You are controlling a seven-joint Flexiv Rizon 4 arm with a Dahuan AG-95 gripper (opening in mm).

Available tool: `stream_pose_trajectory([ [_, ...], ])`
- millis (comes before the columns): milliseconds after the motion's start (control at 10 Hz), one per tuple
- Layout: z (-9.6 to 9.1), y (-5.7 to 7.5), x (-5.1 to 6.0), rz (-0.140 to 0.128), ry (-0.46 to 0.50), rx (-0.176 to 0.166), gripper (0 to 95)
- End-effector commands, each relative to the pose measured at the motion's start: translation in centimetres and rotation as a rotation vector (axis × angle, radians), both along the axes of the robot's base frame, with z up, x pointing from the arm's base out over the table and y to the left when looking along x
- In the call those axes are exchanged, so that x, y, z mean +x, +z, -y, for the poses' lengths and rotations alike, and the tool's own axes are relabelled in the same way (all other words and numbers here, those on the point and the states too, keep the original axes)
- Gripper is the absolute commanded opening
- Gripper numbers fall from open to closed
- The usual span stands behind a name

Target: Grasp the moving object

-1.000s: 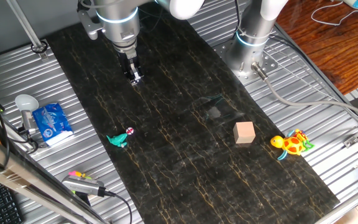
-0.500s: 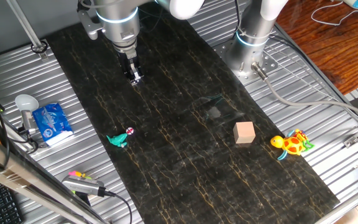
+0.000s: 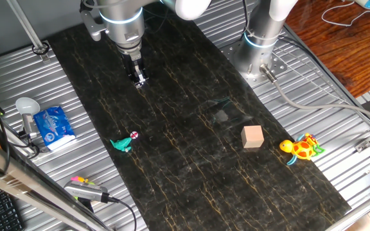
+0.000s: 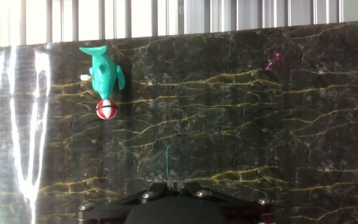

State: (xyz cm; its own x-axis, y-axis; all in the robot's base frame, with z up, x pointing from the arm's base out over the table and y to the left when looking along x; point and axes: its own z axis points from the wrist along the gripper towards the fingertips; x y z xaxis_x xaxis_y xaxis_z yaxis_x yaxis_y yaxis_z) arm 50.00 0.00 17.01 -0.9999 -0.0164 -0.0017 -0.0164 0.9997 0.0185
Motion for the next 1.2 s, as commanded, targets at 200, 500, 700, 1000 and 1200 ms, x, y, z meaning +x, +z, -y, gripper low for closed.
stream_pose_trajectory([
  [200, 0.0, -0.01, 0.0, -0.001, 0.0, -0.001, 0.0],
  [500, 0.0, -0.01, 0.0, -0.001, 0.0, -0.001, 0.0],
  [700, 0.0, -0.01, 0.0, -0.001, 0.0, -0.001, 0.0],
  [1000, 0.0, -0.01, 0.0, 0.002, 0.021, 0.0, 0.0],
  [1200, 0.0, -0.01, 0.0, 0.001, 0.039, 0.0, 0.0],
])
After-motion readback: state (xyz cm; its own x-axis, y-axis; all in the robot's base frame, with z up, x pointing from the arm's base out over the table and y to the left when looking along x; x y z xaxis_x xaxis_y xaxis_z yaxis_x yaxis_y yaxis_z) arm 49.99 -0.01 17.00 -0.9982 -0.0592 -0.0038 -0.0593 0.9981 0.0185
